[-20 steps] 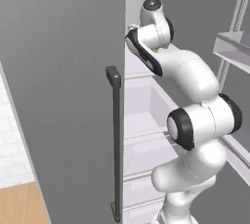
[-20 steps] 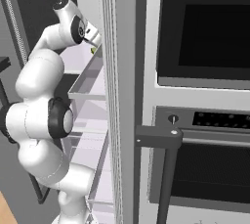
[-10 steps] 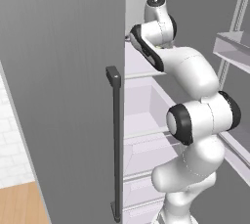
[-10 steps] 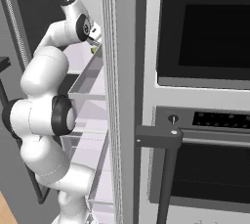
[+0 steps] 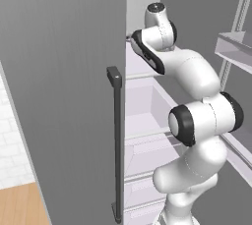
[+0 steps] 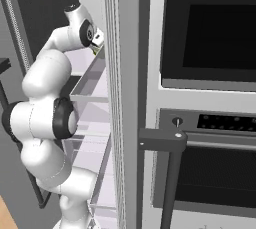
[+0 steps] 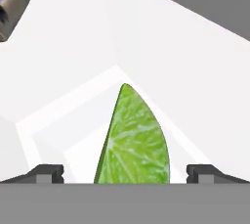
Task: Grab a lemon wedge from the fridge and one ice cube from the ice bowl, and put them in the glass of lemonade.
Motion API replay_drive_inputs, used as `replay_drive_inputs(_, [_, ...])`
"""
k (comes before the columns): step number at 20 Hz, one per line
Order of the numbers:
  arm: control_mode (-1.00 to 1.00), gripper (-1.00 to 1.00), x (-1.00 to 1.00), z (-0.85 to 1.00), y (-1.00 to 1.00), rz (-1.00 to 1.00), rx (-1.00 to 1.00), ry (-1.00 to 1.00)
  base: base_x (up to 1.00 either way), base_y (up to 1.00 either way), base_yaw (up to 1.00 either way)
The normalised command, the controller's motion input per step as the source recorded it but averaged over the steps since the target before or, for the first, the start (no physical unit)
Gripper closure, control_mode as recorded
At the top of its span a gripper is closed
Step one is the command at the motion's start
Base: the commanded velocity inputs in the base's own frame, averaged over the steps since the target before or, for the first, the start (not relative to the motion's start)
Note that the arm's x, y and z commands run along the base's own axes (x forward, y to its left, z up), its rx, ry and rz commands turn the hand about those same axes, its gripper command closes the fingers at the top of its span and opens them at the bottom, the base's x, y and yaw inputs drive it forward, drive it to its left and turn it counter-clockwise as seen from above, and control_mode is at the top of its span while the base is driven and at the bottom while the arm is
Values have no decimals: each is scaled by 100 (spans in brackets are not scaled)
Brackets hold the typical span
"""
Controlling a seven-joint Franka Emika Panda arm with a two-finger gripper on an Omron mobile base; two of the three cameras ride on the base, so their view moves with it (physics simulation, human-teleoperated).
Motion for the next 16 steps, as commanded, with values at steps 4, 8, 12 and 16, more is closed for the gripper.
replay_drive_inputs(4, [-100,-100,0,-30,0,0,0,0,0,0,0])
replay_drive_inputs(8, [-100,-100,1,-8,-1,0,0,-3,0,0,0])
replay_drive_inputs(12, [-100,-100,0,0,-16,0,0,-6,0,0,0])
replay_drive_inputs(16, [-100,-100,3,-3,-44,-1,0,-7,0,0,0])
